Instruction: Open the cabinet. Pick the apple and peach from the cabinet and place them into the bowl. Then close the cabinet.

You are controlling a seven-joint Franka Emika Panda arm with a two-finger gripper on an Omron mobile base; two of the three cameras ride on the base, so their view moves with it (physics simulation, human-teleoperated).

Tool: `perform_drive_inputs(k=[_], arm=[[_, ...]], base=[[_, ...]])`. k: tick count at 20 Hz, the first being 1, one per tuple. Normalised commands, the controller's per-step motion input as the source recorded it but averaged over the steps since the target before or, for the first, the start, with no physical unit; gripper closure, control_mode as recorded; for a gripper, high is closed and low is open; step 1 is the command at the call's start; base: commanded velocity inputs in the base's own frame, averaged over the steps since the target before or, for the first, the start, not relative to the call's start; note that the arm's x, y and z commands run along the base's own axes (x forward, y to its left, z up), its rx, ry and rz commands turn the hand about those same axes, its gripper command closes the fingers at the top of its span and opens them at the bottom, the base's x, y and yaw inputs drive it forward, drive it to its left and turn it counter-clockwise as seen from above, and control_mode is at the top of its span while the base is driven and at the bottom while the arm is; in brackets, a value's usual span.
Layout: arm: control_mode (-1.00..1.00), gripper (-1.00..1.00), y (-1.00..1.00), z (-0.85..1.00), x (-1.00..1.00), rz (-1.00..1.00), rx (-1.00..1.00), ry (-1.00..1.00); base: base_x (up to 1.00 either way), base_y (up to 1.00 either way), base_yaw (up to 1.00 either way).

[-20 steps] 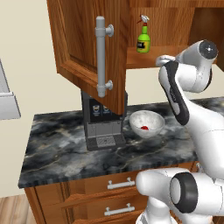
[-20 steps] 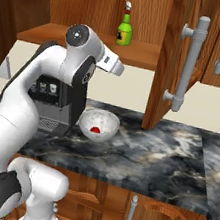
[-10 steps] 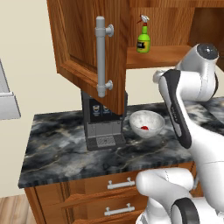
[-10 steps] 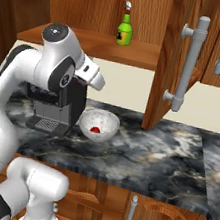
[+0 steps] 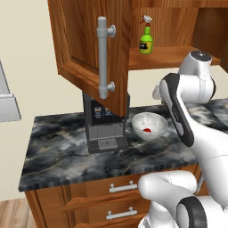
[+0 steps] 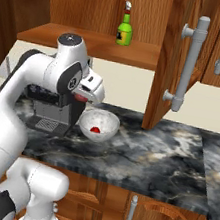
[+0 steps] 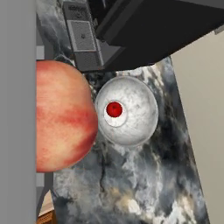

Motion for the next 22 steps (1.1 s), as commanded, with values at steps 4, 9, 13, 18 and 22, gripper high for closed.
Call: perform_drive_inputs(k=[4,9,13,18,22], arm=[[-1.0,1.0,0.0,-0.55,0.04,0.1,0.0,0.13],[-1.0,1.0,0.0,-0.51,0.13,0.08,0.0,0.11],[-1.0,1.0,0.0,-0.32,0.32,0.04,0.0,0.04],[-1.0,1.0,0.0,-0.07,0.57,0.0,0.0,0.0],[-1.0,1.0,0.0,-0.04,0.74,0.0,0.0,0.02]], base=[[0.0,0.0,0.0],[0.0,0.0,0.0],[0.0,0.0,0.0],[0.0,0.0,0.0],[0.0,0.0,0.0]])
